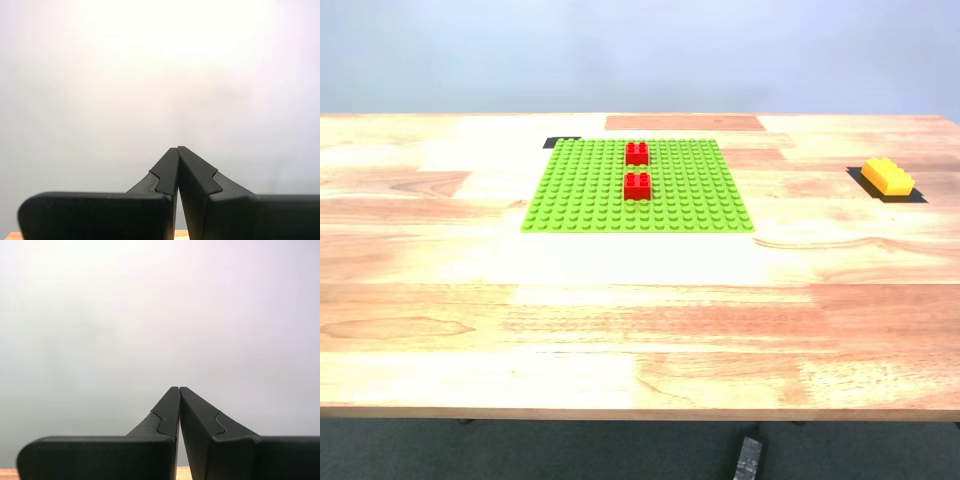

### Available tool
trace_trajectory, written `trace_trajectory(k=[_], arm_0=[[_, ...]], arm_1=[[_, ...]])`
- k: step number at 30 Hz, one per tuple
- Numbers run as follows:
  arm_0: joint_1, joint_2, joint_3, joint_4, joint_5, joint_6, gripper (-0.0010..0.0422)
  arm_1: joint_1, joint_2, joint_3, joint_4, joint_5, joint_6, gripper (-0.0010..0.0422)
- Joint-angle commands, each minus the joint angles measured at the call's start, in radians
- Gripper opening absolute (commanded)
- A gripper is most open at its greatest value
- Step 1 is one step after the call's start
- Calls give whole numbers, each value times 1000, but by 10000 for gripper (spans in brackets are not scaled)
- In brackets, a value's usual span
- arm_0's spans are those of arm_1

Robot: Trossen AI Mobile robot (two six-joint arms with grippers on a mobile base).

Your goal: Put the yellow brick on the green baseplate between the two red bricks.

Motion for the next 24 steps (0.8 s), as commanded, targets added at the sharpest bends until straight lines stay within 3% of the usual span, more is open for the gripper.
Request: trace_trajectory(k=[1, 12, 15, 17, 24], arm_0=[[0, -2, -1, -2, 1, 0, 0], [0, -8, -19, -16, 16, -5, 0], [0, -33, 1, -113, 104, -1, 0], [0, -43, 24, -186, 156, -4, 0], [0, -50, 144, -461, 404, -3, 0]], arm_1=[[0, -1, 0, -3, 2, -3, 0], [5, -11, 0, -81, -21, -9, 0], [8, -43, 0, -107, -93, -48, 0], [8, -59, 18, -154, -97, -38, 0], [-17, -30, 239, -588, -97, -69, 0]])
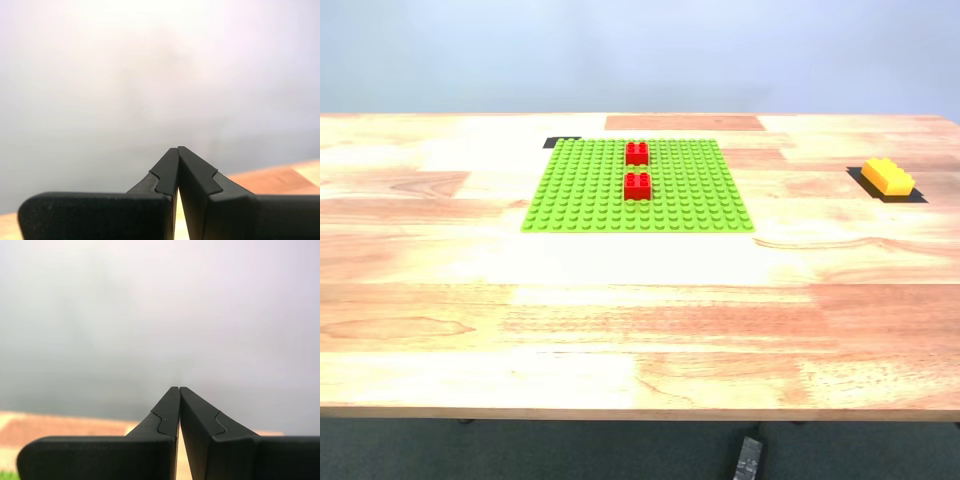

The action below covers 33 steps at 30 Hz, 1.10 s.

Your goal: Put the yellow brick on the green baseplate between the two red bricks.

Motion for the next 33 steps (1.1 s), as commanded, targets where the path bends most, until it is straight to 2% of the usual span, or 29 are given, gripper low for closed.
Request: trace_trajectory(k=[1, 5, 9, 12, 16, 19, 26, 29, 33], arm_0=[[0, -2, 69, -184, 142, 2, 0], [0, -3, 158, -471, 276, 43, 0], [0, -19, 232, -727, 355, 139, 0], [0, -37, 291, -910, 383, 215, 0], [0, -70, 354, -1086, 378, 315, 0], [0, -94, 385, -1170, 374, 343, 0], [-2, -143, 357, -1224, 375, 346, 0], [-3, -148, 335, -1231, 375, 354, 0], [-4, -143, 329, -1270, 375, 371, 0]], arm_1=[[-7, 38, 111, -187, 0, -21, 0], [-12, 103, 232, -367, -1, -40, 0], [-11, 164, 330, -531, 0, -65, 0], [-13, 211, 401, -653, 0, -90, 0], [-16, 277, 483, -788, 0, -91, 0], [-26, 328, 532, -874, -1, -93, 0], [-37, 433, 571, -992, -1, -107, 6], [-35, 478, 571, -1020, -1, -124, 34], [-27, 526, 571, -1040, -6, -136, 107]])
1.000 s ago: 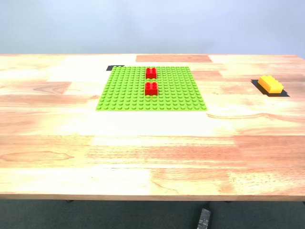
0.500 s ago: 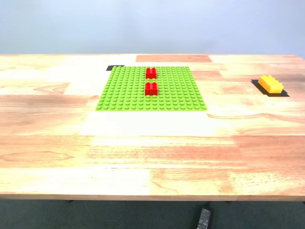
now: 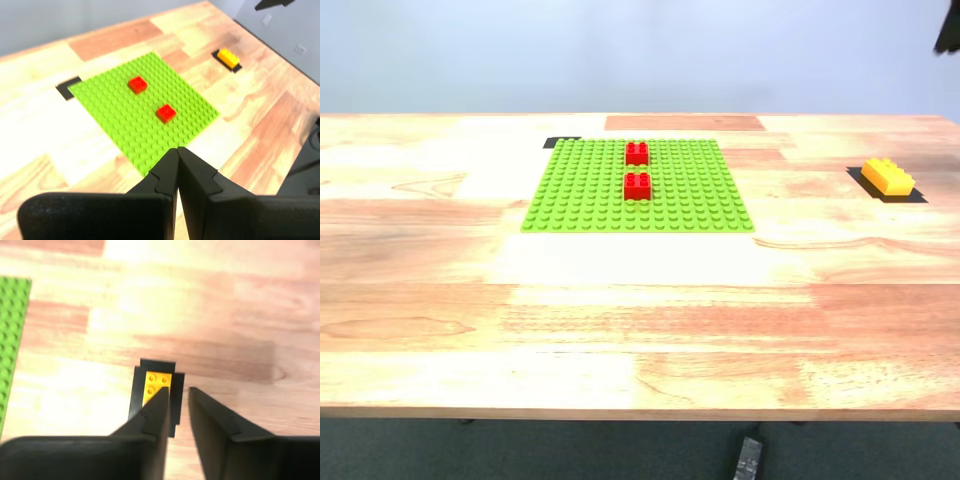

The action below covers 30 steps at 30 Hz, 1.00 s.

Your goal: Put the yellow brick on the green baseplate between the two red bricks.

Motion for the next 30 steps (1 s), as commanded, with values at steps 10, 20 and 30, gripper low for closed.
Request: trace_trajectory(k=[10, 20, 30], arm_0=[[-2, 2, 2, -36, 10, 14, 0], [-2, 2, 2, -41, 11, 29, 0], [-2, -5, 2, -45, 11, 28, 0]], arm_1=[[37, 173, -2, -14, -5, 13, 288], [42, 293, -14, -5, 1, -4, 281], [43, 335, -84, 44, 5, 2, 281]])
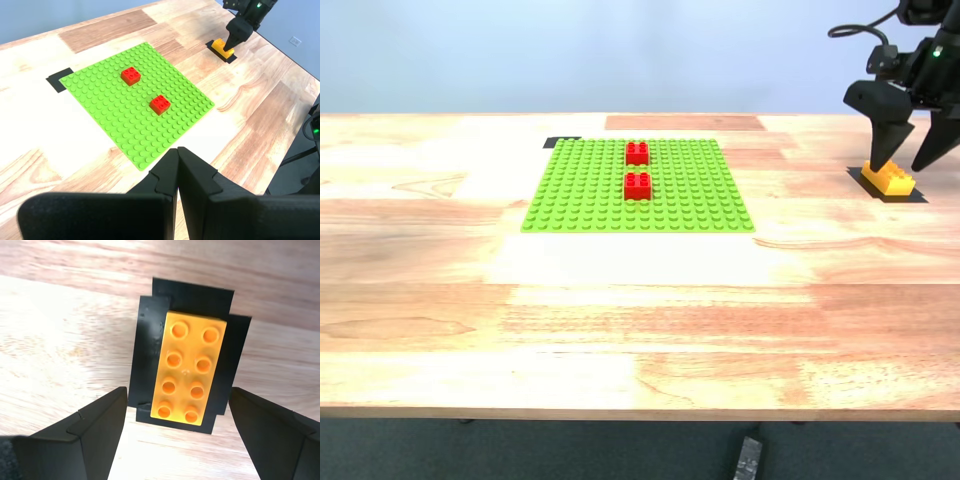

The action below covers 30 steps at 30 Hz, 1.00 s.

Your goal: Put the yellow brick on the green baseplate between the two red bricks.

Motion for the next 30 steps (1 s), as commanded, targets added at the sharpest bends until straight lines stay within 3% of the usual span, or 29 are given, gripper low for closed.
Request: trace_trajectory(k=[1, 9, 22, 30], arm_0=[[0, -3, 1, -4, 0, -1, 0], [0, -23, 1, -9, 0, -1, 0], [0, -32, 1, -7, 0, -2, 0], [1, -35, 1, -7, 0, -3, 0]], arm_1=[[0, 0, -30, 39, -2, 6, 281], [0, 0, -62, 110, 15, 14, 271], [3, 14, -63, 124, 41, 0, 189], [32, 44, -68, 153, 38, 10, 175]])
